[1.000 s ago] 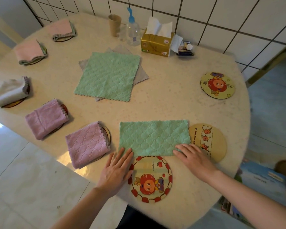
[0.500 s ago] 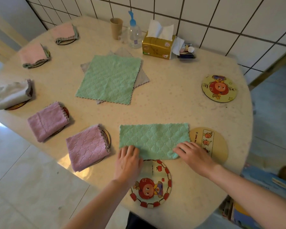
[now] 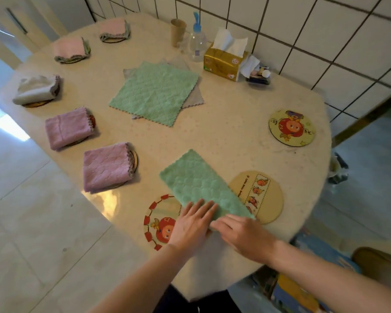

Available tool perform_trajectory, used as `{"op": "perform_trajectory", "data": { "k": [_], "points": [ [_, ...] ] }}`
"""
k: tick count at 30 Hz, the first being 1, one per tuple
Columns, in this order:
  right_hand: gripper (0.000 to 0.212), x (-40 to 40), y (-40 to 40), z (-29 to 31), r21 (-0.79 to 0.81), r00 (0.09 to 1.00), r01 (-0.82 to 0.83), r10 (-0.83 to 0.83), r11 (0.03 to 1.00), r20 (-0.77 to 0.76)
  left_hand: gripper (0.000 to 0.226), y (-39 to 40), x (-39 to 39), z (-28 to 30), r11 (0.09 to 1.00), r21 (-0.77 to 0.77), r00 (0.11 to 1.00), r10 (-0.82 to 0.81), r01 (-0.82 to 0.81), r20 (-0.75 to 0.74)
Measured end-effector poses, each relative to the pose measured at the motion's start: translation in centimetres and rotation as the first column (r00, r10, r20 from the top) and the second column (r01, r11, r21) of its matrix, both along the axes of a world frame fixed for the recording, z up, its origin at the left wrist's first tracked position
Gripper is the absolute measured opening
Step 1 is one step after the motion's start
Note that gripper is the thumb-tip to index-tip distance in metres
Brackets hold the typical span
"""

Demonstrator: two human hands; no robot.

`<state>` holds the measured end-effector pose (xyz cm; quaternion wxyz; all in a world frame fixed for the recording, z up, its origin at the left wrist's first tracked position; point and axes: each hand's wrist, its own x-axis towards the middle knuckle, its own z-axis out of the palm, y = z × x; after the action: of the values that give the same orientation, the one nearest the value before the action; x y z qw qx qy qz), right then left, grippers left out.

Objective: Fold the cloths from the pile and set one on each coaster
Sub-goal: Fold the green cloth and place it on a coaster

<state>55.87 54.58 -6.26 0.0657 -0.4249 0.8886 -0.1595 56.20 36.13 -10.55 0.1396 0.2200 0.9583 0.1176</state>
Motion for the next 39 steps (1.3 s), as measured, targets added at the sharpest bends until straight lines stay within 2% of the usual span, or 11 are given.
{"op": "perform_trajectory", "data": {
  "k": [5, 10, 19, 23, 26, 28, 30, 32, 35, 37, 39],
  "points": [
    [0.018, 0.9, 0.8, 0.4, -0.086, 0.993, -0.095, 0.100, 0.992, 0.064, 0.052, -1.9, 2.6, -0.4, 0.987, 0.034, 0.988, -0.154, 0.155, -0.032],
    [0.074, -2.3, 2.8, -2.3, 0.118, 0.992, -0.123, 0.122, 0.985, 0.013, 0.053, -4.4, 3.6, -0.6, 0.959, -0.010, 0.958, -0.284, 0.284, -0.041],
    [0.080, -1.8, 4.1, -5.3, 0.285, 0.950, -0.291, 0.311, 0.913, -0.026, 0.053, -5.6, 4.1, -1.3, 0.956, 0.036, 0.957, -0.292, 0.291, -0.004],
    [0.067, -1.0, 4.4, -5.5, 0.282, 0.940, -0.291, 0.328, 0.914, -0.094, 0.053, -5.3, 3.9, -0.6, 0.968, 0.218, 0.982, -0.154, 0.127, 0.109],
    [0.071, -1.0, 4.7, -5.8, 0.222, 0.961, -0.263, 0.275, 0.939, -0.022, 0.047, -5.0, 3.1, 0.3, 0.917, 0.378, 0.954, 0.010, -0.128, 0.299],
    [0.060, -1.2, 4.6, -5.8, 0.096, 0.978, -0.181, 0.169, 0.979, 0.124, 0.032, -4.9, 2.2, 1.1, 0.872, 0.369, 0.888, 0.144, -0.323, 0.437],
    [0.044, -1.5, 3.6, -4.9, -0.052, 0.924, 0.067, -0.043, 0.996, 0.379, 0.024, -4.8, 0.9, 2.1, 0.776, 0.337, 0.766, 0.274, -0.533, 0.581],
    [0.035, -2.3, 2.1, -4.0, -0.165, 0.813, 0.351, -0.212, 0.922, 0.543, 0.019, -5.0, -0.6, 2.5, 0.620, 0.375, 0.668, 0.343, -0.689, 0.661],
    [0.010, -4.3, -0.5, -2.9, -0.219, 0.693, 0.622, -0.398, 0.752, 0.602, 0.020, -5.3, -2.6, 2.5, 0.333, 0.408, 0.519, 0.401, -0.850, 0.755],
    [0.019, -5.8, -1.8, -3.0, -0.160, 0.623, 0.700, -0.486, 0.696, 0.613, 0.021, -5.1, -3.3, 2.0, 0.130, 0.384, 0.402, 0.420, -0.914, 0.814],
    [0.023, -6.8, -2.4, -3.4, -0.085, 0.581, 0.722, -0.535, 0.686, 0.613, 0.022, -4.7, -3.4, 1.6, 0.015, 0.364, 0.325, 0.486, -0.931, 0.811]
  ]
}}
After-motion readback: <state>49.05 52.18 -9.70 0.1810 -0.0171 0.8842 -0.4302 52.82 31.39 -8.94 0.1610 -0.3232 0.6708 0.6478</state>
